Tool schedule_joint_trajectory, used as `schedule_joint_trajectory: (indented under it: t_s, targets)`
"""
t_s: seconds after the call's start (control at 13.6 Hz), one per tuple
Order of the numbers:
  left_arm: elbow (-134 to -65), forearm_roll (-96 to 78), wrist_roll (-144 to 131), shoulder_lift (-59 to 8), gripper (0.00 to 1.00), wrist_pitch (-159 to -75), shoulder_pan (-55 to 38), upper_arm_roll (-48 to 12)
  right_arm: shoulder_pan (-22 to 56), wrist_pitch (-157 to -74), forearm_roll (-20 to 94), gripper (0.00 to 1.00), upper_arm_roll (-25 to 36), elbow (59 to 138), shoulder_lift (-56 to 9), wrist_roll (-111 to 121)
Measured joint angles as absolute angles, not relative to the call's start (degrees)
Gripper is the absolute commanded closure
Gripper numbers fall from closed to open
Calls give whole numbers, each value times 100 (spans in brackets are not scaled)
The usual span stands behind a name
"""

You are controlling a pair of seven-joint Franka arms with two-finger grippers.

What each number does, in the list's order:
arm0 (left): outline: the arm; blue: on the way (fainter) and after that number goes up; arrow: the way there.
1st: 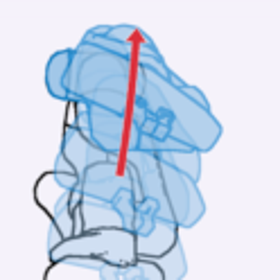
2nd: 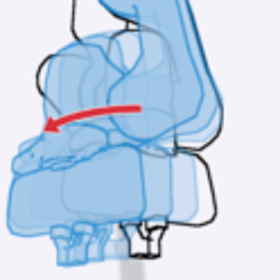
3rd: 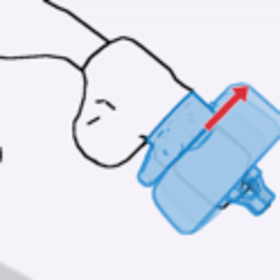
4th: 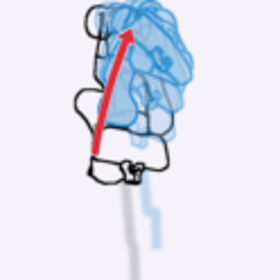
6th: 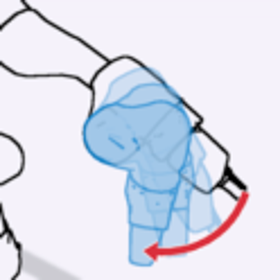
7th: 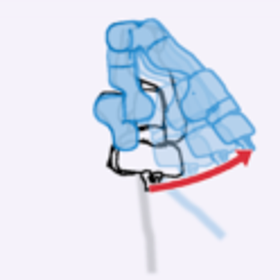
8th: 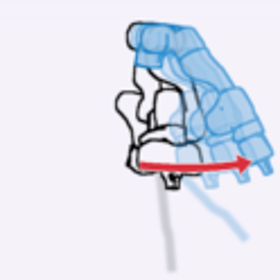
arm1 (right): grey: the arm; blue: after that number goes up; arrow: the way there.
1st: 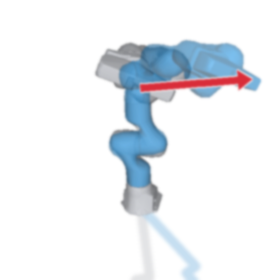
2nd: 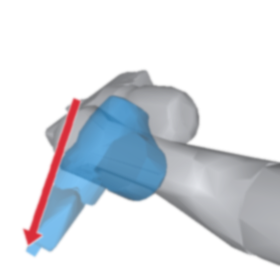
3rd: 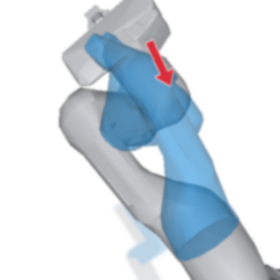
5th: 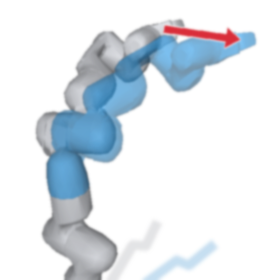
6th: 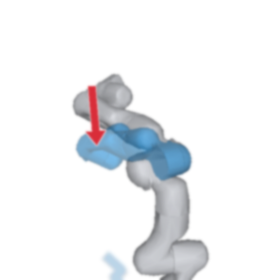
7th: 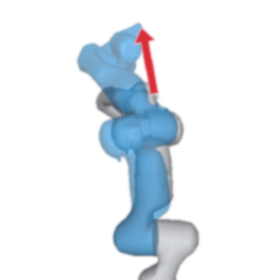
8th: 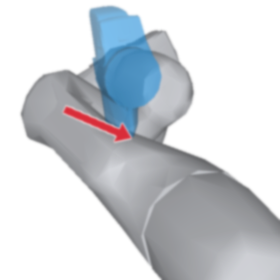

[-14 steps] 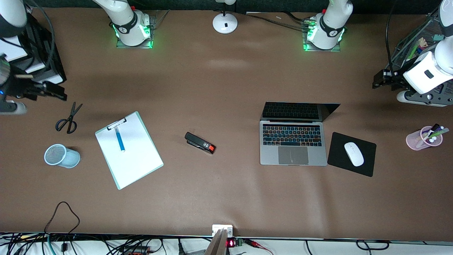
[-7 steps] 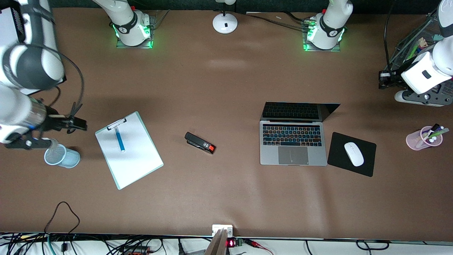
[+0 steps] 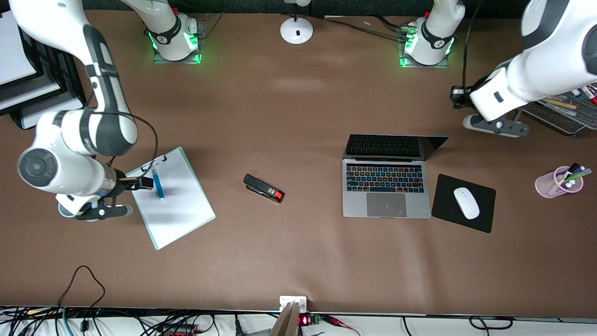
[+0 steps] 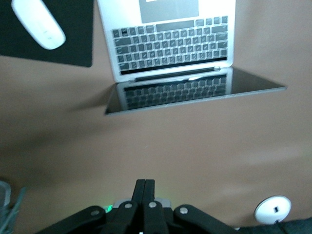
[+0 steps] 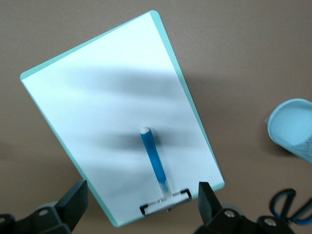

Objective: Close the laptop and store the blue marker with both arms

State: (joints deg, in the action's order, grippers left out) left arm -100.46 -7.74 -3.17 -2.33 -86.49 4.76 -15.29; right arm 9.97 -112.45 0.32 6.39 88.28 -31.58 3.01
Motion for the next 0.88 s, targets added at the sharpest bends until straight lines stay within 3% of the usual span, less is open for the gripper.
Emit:
schedule_joint_trajectory:
  t_s: [0.37,0.66,0.88]
  targets:
    - [-11096,-850,-1129,-295,100,-9863,466,-2365,977,-11734,32,0,657,8829,-3640,1221]
    - [-12178,-850,-1195,-275,100,-11404,462,-2526,978,-11896,32,0,663,8826,-3919,1356]
    - [-12514,-672,-1187,-324,100,-12141,479,-2548,1005,-11949,32,0,656,8826,-4001,1505]
